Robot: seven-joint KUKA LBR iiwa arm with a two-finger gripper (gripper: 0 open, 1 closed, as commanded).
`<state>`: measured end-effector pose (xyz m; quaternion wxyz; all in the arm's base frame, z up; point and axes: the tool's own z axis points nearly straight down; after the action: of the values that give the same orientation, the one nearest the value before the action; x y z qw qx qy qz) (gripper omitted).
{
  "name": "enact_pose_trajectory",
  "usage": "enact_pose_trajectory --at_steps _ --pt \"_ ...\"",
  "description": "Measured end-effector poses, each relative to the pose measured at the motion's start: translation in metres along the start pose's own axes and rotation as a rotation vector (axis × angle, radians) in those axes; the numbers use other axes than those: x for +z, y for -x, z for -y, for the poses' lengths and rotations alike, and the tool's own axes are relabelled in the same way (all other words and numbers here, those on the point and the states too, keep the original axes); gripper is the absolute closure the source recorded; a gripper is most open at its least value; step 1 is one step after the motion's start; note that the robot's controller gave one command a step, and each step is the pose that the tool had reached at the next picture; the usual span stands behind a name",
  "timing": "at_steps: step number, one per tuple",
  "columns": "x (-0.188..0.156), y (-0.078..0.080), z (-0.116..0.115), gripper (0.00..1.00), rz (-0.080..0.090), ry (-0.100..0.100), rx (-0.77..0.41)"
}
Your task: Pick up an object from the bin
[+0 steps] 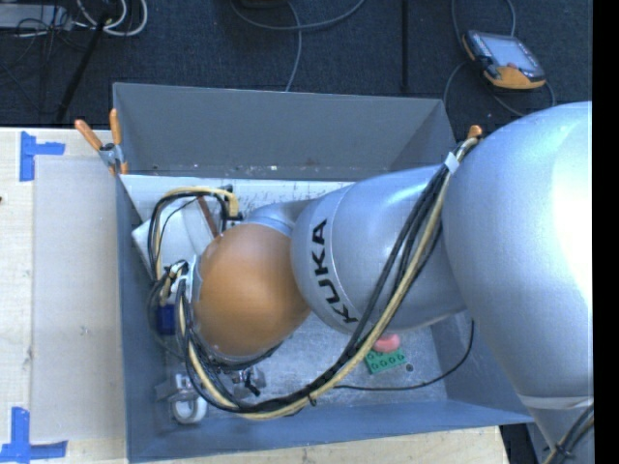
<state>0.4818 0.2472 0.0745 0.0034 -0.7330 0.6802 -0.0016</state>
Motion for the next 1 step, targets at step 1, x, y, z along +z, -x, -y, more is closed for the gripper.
enact_pose_trajectory --at_steps 1 --pt "0.0003 0.001 -0.0008 1.0 0.002 0.001 0.001"
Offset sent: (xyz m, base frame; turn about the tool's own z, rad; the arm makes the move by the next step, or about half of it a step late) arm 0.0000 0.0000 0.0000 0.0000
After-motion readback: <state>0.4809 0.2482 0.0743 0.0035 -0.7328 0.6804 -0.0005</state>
